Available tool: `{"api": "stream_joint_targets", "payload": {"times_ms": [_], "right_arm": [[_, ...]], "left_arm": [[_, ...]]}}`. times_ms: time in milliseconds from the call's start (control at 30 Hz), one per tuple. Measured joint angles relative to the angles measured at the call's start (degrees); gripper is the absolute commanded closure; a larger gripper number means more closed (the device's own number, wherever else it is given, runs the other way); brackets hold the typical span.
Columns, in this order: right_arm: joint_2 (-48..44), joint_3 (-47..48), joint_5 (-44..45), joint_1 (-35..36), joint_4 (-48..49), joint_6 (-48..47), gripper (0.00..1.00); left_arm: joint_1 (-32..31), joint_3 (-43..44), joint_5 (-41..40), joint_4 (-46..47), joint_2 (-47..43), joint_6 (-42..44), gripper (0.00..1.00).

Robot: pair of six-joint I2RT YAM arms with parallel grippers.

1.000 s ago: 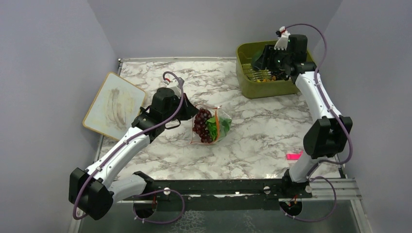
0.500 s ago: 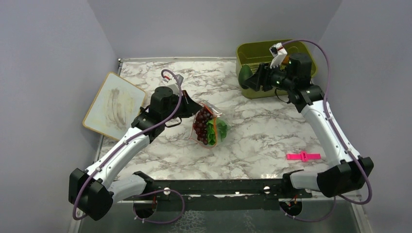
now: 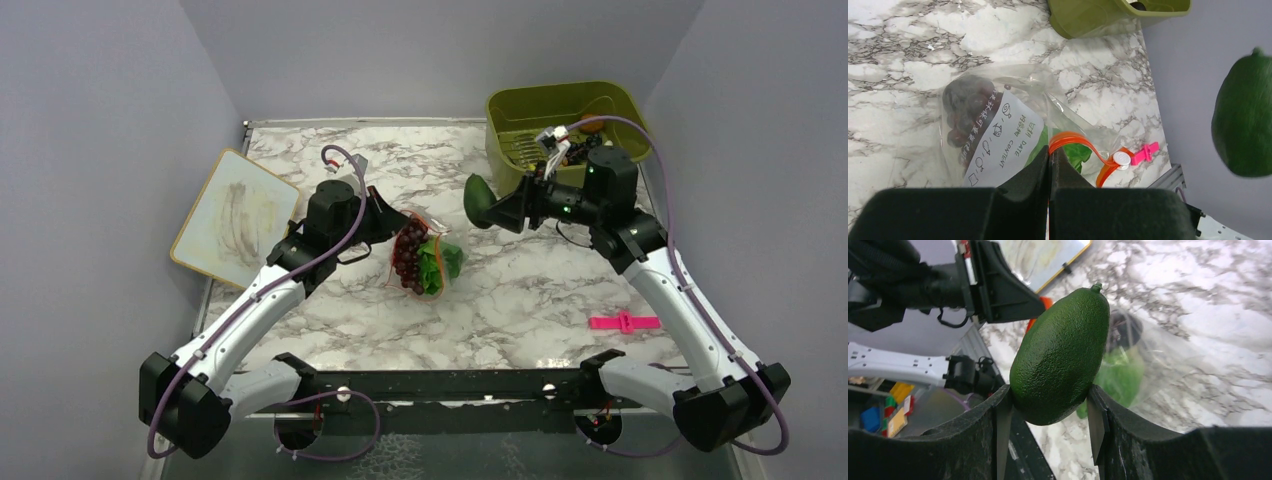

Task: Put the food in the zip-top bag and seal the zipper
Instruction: Place the fake fruit in the zipper food storage bag.

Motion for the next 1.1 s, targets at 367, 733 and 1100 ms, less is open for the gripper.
{"api": "stream_joint_targets", "payload": {"times_ms": [367, 733, 1100], "right_arm": [[0.8, -1.2, 0.7, 14.3, 1.6, 3.5, 0.75], [8.2, -1.2, 6.0, 23.4, 1.9, 5.5, 0.75], [14.7, 2.3, 16.8, 24.0, -3.7, 5.4, 0.74]], "left_arm": [[0.0, 2.1, -0.9, -1.1, 3.5, 0.0, 1.0], [0.0, 2.9, -0.7, -1.8, 3.6, -0.3, 1.0], [0.0, 4.1, 1.7, -2.5, 3.6, -0.2, 1.0]]}}
